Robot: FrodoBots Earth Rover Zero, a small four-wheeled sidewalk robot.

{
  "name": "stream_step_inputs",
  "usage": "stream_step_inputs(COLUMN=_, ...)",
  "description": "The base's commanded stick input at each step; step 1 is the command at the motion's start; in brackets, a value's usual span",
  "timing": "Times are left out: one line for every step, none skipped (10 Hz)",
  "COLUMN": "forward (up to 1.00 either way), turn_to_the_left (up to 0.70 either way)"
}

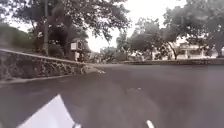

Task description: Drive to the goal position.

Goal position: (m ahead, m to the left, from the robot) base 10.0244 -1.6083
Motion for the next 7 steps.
stream_step_inputs(forward=0.5, turn_to_the_left=0.0)
stream_step_inputs(forward=0.5, turn_to_the_left=0.0)
stream_step_inputs(forward=0.5, turn_to_the_left=0.0)
stream_step_inputs(forward=0.5, turn_to_the_left=0.0)
stream_step_inputs(forward=0.5, turn_to_the_left=0.0)
stream_step_inputs(forward=0.5, turn_to_the_left=0.0)
stream_step_inputs(forward=0.5, turn_to_the_left=0.0)
